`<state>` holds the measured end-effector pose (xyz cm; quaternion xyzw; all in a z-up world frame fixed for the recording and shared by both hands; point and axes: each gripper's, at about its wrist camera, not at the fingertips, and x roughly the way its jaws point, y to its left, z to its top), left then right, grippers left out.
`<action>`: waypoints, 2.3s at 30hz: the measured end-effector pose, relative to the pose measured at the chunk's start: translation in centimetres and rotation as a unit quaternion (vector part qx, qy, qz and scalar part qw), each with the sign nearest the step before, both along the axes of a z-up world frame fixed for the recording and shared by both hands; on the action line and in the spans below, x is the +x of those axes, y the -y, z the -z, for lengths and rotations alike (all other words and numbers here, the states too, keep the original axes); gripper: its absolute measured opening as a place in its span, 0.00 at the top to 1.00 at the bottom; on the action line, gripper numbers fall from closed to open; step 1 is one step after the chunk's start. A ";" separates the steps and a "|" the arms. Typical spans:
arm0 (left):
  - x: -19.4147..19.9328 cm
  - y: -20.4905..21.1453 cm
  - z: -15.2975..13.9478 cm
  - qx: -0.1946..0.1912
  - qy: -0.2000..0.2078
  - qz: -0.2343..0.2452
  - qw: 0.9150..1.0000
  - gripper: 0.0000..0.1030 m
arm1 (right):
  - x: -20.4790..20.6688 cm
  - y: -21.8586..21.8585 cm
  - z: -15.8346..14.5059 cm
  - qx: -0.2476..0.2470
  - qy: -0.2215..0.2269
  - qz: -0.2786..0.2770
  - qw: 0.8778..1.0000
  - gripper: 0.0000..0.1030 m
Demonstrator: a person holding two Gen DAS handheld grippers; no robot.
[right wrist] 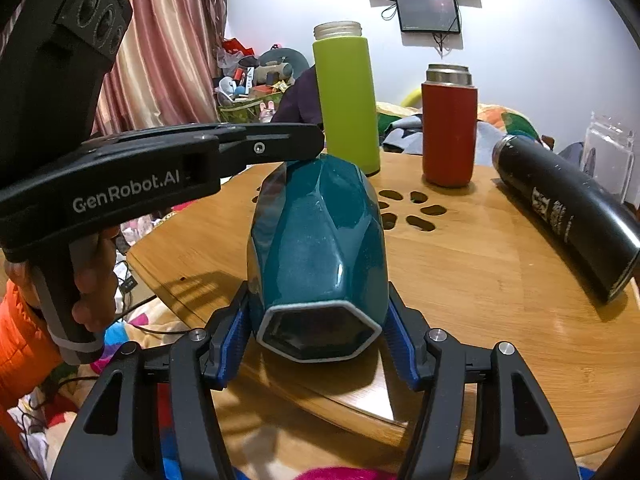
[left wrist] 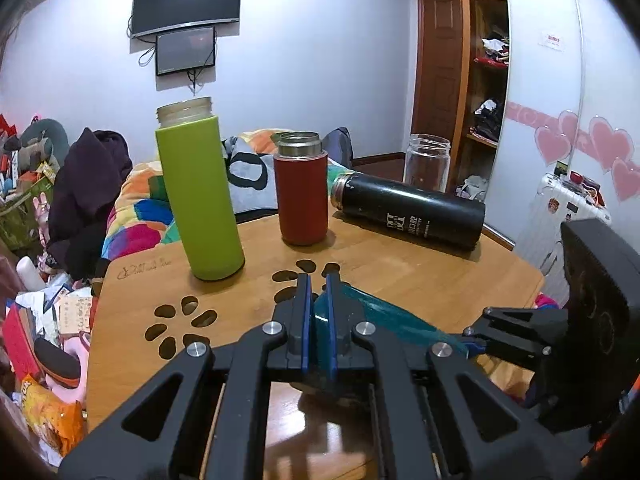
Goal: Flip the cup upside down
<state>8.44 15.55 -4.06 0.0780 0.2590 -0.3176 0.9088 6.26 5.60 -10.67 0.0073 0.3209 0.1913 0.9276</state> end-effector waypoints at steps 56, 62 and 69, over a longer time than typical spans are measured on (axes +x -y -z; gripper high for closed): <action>-8.1 -2.9 -4.6 -0.070 0.088 -0.140 0.984 0.00 | -7.4 6.0 -10.6 -0.005 0.145 0.176 0.974 0.00; -8.8 -2.9 -4.3 -0.065 0.092 -0.160 0.981 0.00 | -8.7 6.2 -10.5 -0.004 0.149 0.179 0.973 0.00; -9.6 -2.5 -4.3 -0.059 0.102 -0.157 0.981 0.00 | -9.2 6.2 -10.5 -0.005 0.154 0.179 0.972 0.00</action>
